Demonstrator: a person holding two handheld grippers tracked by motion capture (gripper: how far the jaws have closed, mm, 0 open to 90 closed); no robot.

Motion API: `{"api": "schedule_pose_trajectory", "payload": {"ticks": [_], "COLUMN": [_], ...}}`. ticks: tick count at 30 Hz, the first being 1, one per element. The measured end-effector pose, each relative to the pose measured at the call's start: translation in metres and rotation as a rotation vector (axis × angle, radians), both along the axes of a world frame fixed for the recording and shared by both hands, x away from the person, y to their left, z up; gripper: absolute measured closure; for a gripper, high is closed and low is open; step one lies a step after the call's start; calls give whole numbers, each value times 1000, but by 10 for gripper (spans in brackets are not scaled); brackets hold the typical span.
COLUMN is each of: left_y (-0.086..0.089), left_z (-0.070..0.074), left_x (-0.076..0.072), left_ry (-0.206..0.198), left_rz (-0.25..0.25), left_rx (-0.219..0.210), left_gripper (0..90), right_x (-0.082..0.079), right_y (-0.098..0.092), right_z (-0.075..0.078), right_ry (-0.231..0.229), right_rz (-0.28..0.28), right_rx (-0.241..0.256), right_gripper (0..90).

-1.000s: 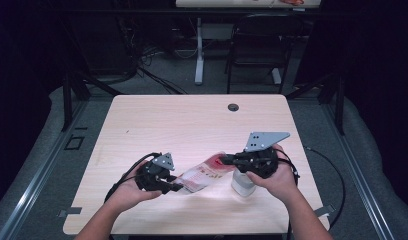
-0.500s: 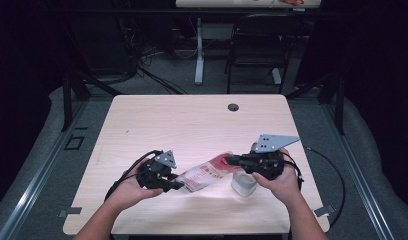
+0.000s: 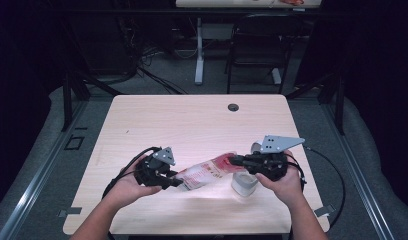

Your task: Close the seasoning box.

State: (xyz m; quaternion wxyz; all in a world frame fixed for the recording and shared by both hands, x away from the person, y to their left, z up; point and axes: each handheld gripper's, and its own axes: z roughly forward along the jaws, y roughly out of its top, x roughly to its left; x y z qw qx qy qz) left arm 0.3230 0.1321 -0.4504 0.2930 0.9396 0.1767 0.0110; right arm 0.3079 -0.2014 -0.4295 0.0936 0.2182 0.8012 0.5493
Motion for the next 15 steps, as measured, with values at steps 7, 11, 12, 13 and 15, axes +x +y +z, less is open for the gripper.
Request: {"api": "schedule_pose_trajectory", "payload": {"ticks": [7, 11, 12, 13, 15], "left_y": [1, 2, 2, 2, 3], "left_z": [8, 11, 12, 14, 16], "left_x": [1, 1, 1, 1, 2], "left_ry": [-9, -18, -18, -18, -19], "left_rz": [-2, 2, 4, 0, 3], "left_rx": [-12, -12, -14, -15, -20], "left_gripper": [729, 730, 730, 731, 731], "right_x": [-1, -1, -1, -1, -1], "right_y": [-5, -6, -7, -7, -8], "right_z": [-1, -1, -1, -2, -3], "right_ry": [8, 11, 12, 13, 18], "right_rz": [-12, -17, -16, -17, -18], "right_rx": [15, 19, 17, 20, 27], "right_gripper": [900, 900, 899, 900, 900]}}
